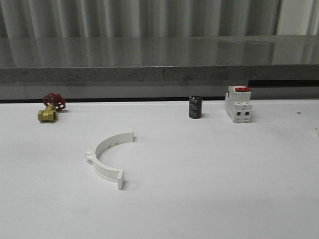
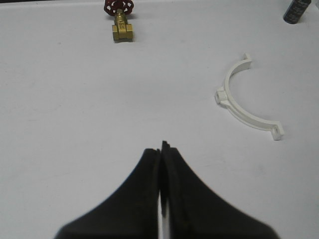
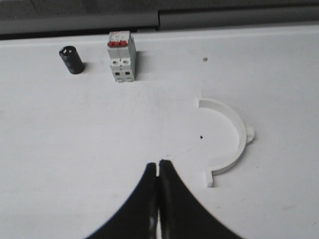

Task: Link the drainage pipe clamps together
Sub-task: 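Grasp the other white clamp half by its end with the right gripper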

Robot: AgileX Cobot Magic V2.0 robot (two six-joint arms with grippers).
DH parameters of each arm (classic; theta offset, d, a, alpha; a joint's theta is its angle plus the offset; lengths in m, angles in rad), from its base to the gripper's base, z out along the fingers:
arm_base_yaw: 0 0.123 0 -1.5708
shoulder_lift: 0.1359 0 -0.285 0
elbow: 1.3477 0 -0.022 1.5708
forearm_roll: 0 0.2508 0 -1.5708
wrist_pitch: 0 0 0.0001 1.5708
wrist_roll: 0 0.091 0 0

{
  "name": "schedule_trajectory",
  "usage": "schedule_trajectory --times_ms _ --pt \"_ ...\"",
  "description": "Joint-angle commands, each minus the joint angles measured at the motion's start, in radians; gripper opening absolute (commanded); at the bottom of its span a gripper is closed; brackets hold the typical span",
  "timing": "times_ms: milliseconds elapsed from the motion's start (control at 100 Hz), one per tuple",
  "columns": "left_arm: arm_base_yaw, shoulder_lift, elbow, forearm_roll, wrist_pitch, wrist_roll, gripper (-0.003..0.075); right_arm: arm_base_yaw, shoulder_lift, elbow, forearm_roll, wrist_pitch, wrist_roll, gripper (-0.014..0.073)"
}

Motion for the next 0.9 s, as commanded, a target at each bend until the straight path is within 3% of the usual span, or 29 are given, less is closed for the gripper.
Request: schedule_trajectory --times_ms 0,160,230,300,420,520,700,890 --pt "-0.008 0.0 -0.025 -0.006 -0.066 -0.001 -0.0021 -0.005 0.066 -0.048 0.042 -0.037 -0.007 -0.0067" --pt "-0.008 0.0 -0.025 -0.006 -0.066 -0.001 -0.0021 -0.005 0.135 -0.049 0.063 0.009 -0.007 -0.0061" --pt "-0.008 0.0 -0.025 -0.006 -0.066 -0.001 -0.0021 -0.005 0.151 -0.049 0.063 0.027 -0.007 -0.0013" --pt "-0.008 0.0 -0.025 -0.006 -0.066 -0.001 -0.0021 -0.005 0.153 -0.049 0.063 0.036 -0.007 0.0094" --pt "-0.008 0.0 -0.025 -0.006 -0.066 -0.001 -0.0021 -0.005 0.153 -0.049 0.063 0.037 -0.007 0.0354" --pt "-0.008 0.0 -0.025 -0.006 -0.066 -0.001 -0.0021 -0.005 0.153 -0.051 0.063 0.036 -0.007 0.0482" --pt "-0.008 0.0 -0.025 -0.006 -0.066 -0.001 -0.0021 -0.021 0.227 -0.139 0.063 0.084 -0.007 0.0487" --pt "-0.008 0.0 -0.025 -0.006 -0.066 -0.001 -0.0021 -0.121 0.442 -0.314 0.06 0.171 -0.026 0.0487"
